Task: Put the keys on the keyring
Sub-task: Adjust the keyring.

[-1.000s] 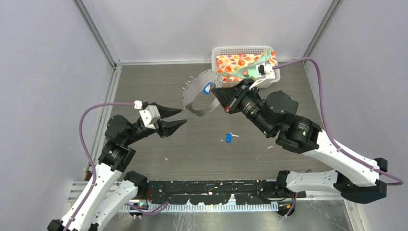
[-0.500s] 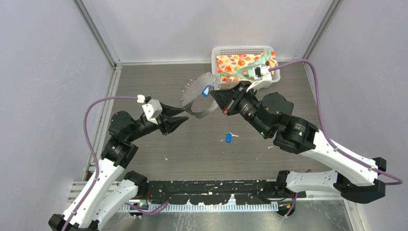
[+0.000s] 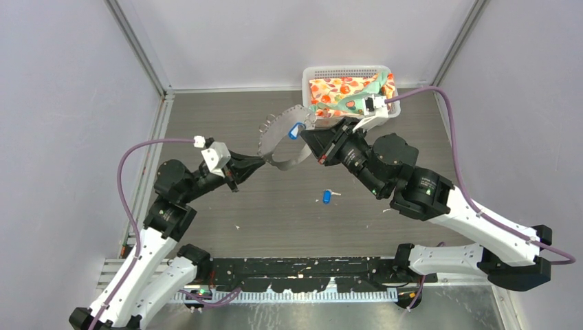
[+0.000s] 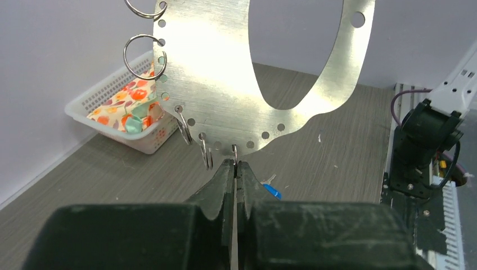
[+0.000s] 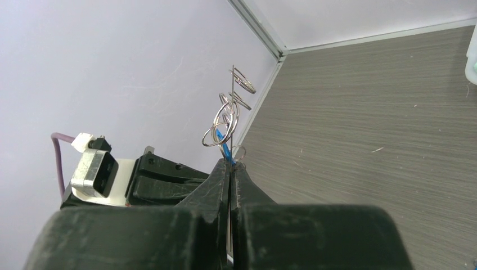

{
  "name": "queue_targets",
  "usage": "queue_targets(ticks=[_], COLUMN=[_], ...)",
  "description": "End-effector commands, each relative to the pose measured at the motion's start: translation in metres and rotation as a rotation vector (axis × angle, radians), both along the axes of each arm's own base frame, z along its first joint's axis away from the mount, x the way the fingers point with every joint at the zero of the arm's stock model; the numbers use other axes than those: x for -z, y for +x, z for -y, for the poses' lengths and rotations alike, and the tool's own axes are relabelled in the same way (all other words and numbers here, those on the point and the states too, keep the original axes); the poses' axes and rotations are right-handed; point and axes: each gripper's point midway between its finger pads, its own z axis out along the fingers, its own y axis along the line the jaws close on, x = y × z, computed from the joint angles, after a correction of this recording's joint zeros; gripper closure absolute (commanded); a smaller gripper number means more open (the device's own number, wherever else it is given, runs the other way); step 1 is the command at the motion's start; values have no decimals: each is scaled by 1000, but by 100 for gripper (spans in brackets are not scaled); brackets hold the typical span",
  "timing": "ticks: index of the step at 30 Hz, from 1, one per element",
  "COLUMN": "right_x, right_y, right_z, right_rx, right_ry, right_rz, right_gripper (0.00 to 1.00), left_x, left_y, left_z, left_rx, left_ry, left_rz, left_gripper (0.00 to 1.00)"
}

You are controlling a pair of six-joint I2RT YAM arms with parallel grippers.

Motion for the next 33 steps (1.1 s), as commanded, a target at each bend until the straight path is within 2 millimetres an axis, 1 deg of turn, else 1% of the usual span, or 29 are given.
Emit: queue_targets(ticks=[1,4,5,8,14,16,17,20,23,27,30,33], right_x=[-9,1,3,8,19,21,22,21,22,28,39,55], right_y=[3,5,6,6,4,4,4,1,-3,-14,-25,-36], right_z=[17,22,23,25,23,25,25,27,29,30,30,29], right_rx=[71,100,105,111,101,105,107,95,78,26,-30,-87], right_ry=[87,79,78,87,85,97,106,123,135,115,72,26], right_rz=[-28,-52,-55,-65,-83,-90,-93,-86,-88,-100,-122,-138], right_gripper=[90,85,84,81,74,67,60,54,45,34,28,25], left_x=[-22,-16,-12,-12,-26,-29,-29,-27,-29,-35,-38,-45], left_y=[-15,-21,-21,-18,-14,-14,-16,-15,-12,-4,5,20], left_z=[-4,-7,-9,-14,-16,-15,-14,-12,-13,-14,-16,-22], left_rx=[26,36,23,-15,-50,-44,-31,-25,-36,-69,-108,-182], left_ry=[17,74,87,97,42,35,34,38,35,28,19,0], left_rz=[117,181,172,169,112,96,95,93,89,89,84,73], left_gripper=[100,100,100,100,100,100,100,100,100,100,100,100])
